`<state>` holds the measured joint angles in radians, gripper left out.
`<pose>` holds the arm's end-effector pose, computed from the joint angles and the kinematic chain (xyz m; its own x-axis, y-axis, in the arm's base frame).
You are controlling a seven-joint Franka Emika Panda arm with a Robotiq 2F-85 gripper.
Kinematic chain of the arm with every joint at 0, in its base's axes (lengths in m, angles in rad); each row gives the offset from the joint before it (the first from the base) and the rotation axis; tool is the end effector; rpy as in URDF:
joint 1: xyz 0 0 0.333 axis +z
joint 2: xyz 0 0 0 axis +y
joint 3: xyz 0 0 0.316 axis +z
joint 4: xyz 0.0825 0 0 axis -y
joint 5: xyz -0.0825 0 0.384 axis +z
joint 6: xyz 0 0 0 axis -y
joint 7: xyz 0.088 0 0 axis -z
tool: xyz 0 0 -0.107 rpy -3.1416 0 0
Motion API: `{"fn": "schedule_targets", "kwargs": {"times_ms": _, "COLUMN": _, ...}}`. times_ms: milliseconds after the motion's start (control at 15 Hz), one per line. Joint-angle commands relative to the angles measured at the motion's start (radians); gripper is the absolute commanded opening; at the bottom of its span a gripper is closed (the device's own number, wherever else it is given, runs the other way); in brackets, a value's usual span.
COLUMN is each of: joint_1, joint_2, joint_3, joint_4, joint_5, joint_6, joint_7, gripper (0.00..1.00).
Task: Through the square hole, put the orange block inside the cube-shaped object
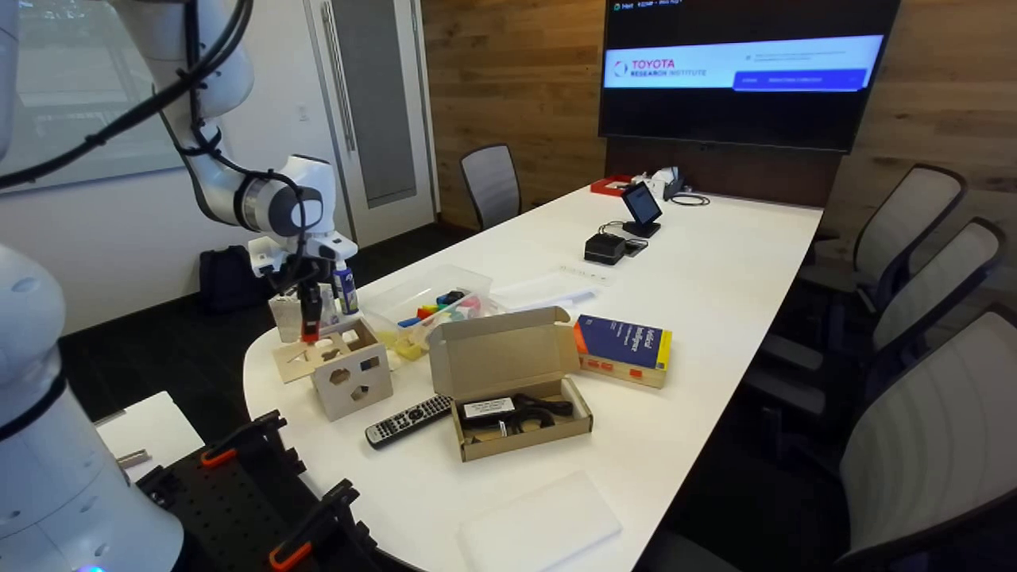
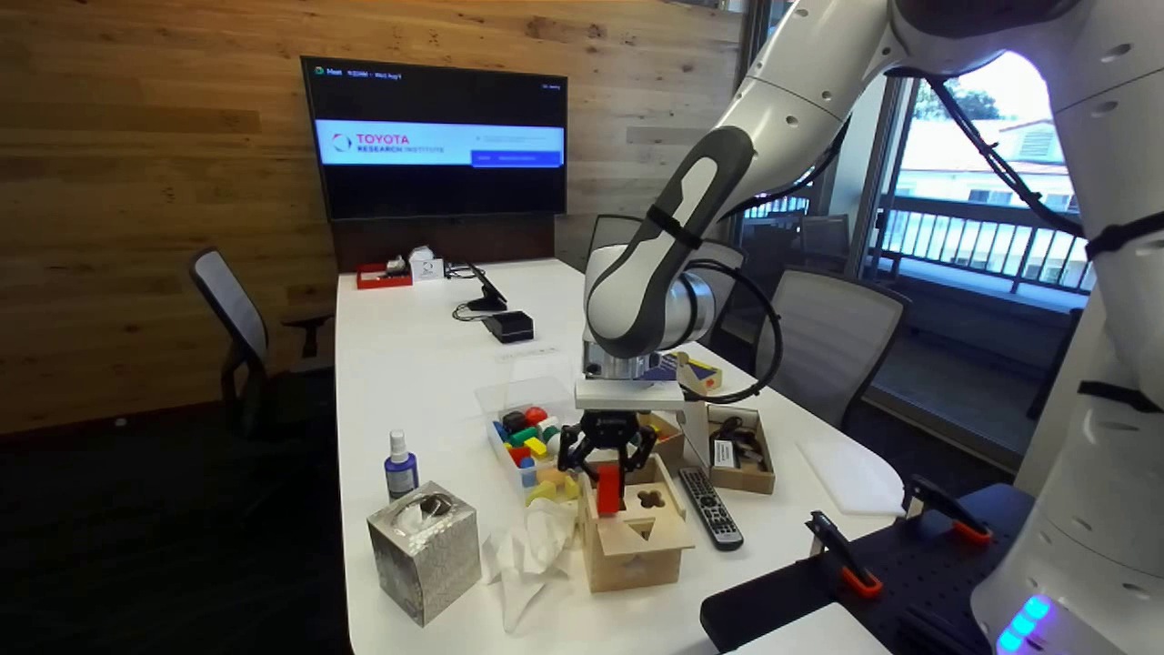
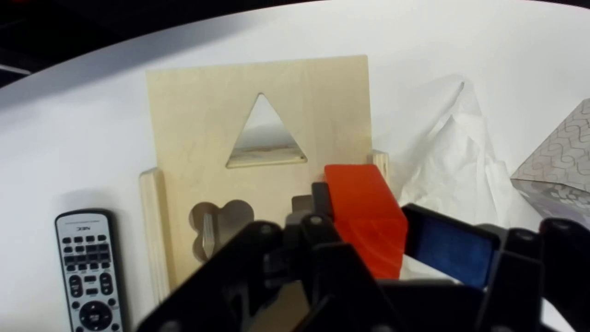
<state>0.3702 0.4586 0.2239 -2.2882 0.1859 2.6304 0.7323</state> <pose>0.4249 0.2899 0.1460 0.9290 -0.3063 -0.2078 -0.3211 -0.9462 -0.0405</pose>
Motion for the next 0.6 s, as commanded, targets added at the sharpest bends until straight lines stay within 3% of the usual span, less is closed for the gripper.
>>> {"fn": "schedule_targets", "kwargs": {"times_ms": 0, "joint_1": 0.044, "joint_2": -0.004, "joint_3": -0.033, "joint_4": 0.006, "joint_5": -0.023, "joint_6": -0.013, "joint_7": 0.023, "gripper": 0.13}}
{"fn": "schedule_targets", "kwargs": {"times_ms": 533, "joint_1": 0.076, "joint_2": 0.001, "joint_3": -0.087, "joint_4": 0.012, "joint_5": -0.078, "joint_6": -0.016, "joint_7": 0.062, "gripper": 0.13}}
